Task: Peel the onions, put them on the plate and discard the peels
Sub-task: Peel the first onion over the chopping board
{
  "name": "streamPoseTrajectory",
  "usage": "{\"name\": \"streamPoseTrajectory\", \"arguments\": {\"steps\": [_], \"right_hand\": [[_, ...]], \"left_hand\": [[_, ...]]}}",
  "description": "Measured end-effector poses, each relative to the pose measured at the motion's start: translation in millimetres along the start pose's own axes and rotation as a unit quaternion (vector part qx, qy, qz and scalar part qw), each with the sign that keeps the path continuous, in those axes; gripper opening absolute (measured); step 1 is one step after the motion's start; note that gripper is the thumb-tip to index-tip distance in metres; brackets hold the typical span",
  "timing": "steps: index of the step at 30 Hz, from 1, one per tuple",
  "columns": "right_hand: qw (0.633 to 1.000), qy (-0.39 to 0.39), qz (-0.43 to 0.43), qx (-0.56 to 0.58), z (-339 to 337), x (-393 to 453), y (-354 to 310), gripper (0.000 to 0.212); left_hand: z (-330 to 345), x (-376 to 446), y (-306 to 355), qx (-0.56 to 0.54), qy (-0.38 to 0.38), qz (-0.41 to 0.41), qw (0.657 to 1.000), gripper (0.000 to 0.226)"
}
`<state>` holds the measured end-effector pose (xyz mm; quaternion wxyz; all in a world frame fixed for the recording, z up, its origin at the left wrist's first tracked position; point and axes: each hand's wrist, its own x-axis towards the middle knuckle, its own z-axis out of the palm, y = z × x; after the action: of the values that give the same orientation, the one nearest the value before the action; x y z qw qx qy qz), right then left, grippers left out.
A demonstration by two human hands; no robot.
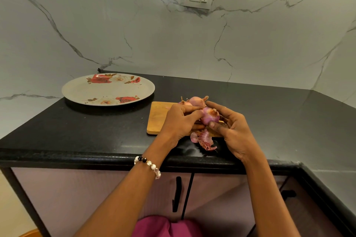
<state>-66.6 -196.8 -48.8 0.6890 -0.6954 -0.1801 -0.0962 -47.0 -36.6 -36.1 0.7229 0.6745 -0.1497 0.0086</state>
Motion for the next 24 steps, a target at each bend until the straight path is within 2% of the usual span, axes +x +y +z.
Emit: {"name": "streamPoseTrajectory", "arguments": {"steps": [10,14,19,24], "right_hand": [[1.0,0.005,0.012,0.005,1.9,-0.3,-1.5,0.057],[1.0,0.006,0.002,0.001,1.8,0.0,-1.2,0.056],[1.0,0.006,-0.003,-0.004,0.8,-0.2,-0.5,0.056],[1.0,-0.008,-0.003,-0.005,0.2,-0.8,-0.9,0.058]], "left_hand": [[-1.6,1.4,-4.7,0.081,0.004,0.038,0.996,0.032],[-1.4,0.5,-4.6,0.077,0.019,0.038,0.996,0.034],[-1.3,0.8,-3.3,0.035,0.019,0.026,0.999,0.022],[-2.8,1.9,-5.8,0.051,0.018,0.031,0.998,0.025]]}}
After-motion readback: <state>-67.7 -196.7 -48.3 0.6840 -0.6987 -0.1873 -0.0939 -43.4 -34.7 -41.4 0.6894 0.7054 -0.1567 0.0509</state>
